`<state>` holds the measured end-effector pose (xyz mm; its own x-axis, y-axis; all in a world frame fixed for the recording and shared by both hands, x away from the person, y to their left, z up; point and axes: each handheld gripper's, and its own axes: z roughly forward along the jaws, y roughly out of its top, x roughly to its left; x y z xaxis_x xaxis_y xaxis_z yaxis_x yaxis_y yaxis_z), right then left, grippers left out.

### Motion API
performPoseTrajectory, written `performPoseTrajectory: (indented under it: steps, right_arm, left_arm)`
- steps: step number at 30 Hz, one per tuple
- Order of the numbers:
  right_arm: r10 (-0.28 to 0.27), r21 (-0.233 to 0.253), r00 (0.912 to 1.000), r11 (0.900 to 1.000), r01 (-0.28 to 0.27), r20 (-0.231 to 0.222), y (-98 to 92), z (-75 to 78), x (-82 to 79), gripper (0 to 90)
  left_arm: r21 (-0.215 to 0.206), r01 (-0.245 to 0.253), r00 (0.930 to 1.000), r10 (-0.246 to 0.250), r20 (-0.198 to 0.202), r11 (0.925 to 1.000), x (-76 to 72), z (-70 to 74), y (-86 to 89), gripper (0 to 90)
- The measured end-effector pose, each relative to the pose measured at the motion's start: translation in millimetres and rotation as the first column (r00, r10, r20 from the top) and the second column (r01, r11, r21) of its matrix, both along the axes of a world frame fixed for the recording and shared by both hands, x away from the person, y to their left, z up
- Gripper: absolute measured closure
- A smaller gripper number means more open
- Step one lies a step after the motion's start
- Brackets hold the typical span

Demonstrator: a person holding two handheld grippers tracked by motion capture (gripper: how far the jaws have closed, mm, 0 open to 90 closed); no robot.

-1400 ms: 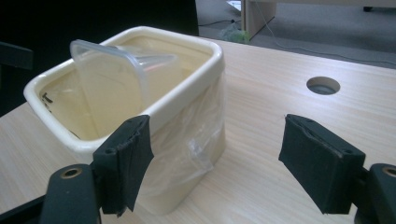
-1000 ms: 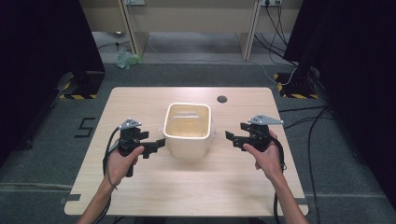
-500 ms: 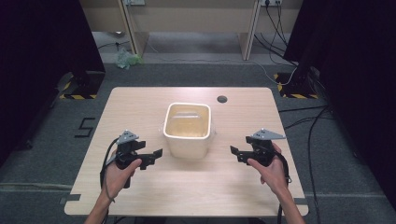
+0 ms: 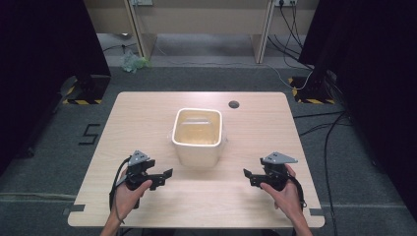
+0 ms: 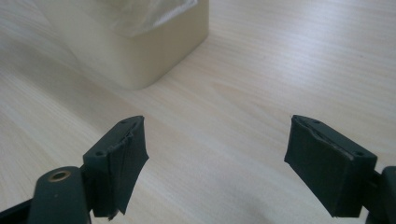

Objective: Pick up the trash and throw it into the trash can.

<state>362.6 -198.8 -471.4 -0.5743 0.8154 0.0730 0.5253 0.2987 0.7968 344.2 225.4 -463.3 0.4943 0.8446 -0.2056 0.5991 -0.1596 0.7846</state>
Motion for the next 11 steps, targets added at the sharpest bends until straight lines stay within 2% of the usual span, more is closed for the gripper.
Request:
performPoseTrajectory:
  steps: [11]
  right_arm:
    - [-0.014, -0.024, 0.9995, 1.000, 0.014, -0.030, -0.7, -23.7, -6.2, 19.6]
  left_arm:
    - [0.053, -0.005, 0.9999, 0.006, -0.014, 0.9986, 0.3, -24.0, -3.1, 17.1]
